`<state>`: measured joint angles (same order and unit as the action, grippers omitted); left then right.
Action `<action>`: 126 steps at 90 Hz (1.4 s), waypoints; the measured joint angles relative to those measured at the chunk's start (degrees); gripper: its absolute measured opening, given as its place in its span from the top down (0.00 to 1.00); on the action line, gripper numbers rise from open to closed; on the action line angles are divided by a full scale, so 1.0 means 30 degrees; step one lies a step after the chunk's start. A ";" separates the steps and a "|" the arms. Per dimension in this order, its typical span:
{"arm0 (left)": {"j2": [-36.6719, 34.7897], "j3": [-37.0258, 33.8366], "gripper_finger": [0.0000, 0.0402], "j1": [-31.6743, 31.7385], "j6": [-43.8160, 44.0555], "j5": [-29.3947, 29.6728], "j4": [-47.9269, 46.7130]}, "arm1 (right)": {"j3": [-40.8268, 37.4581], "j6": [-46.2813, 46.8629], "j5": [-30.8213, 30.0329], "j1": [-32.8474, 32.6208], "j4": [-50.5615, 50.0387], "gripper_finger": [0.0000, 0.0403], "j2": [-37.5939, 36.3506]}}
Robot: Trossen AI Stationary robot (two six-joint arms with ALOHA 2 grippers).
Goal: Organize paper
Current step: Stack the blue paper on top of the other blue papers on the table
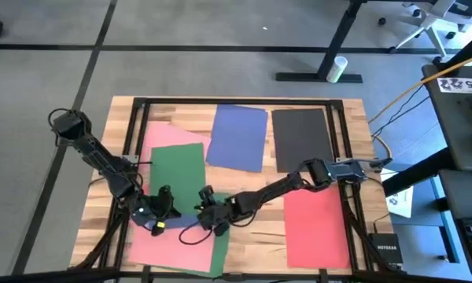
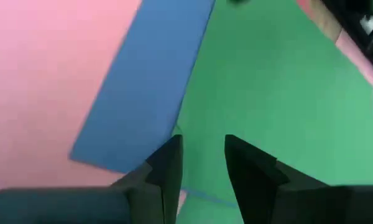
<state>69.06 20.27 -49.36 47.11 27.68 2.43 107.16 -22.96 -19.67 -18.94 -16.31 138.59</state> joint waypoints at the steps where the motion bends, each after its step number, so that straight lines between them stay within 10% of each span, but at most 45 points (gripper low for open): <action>1: 0.0000 0.0000 1.00 0.0001 0.0000 0.0000 -0.0001 | 0.0113 0.0000 -0.0010 0.0008 -0.0091 0.73 -0.0010; 126: 0.0000 0.0007 1.00 0.0000 0.0000 -0.0007 -0.0020 | 0.0040 -0.1977 0.0765 -0.0197 -0.1840 0.73 0.0073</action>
<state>69.06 20.29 -49.36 47.11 27.66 2.37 107.28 -28.89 -17.37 -19.53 -21.84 138.81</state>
